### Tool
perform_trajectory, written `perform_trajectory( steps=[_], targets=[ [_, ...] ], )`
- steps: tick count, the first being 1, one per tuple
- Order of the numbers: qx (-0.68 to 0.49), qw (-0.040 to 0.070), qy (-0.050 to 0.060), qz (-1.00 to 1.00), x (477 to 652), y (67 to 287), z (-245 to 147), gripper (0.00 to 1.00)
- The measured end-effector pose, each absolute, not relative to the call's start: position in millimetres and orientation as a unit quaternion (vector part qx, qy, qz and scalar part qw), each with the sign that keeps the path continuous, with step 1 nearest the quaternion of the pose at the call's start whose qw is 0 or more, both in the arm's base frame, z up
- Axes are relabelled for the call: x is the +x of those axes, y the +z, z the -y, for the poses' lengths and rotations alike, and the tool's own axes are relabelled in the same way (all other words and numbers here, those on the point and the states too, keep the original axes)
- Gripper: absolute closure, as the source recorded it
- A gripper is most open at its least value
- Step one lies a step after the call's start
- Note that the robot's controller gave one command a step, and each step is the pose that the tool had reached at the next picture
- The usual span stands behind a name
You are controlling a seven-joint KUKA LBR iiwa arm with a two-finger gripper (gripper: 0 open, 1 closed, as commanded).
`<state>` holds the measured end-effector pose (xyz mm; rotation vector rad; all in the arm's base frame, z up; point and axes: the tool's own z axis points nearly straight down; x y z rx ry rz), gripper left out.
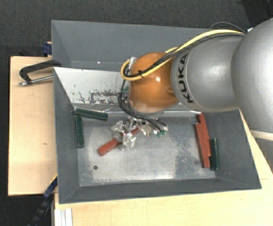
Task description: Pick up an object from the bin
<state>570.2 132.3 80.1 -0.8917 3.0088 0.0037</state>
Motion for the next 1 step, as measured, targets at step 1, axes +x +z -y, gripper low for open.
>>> perform_trajectory(
  steps=[1],
  targets=[
    [-0.284, 0.002, 0.001, -0.959, 570.2, 80.1, -132.3, 1.00]
  ],
)
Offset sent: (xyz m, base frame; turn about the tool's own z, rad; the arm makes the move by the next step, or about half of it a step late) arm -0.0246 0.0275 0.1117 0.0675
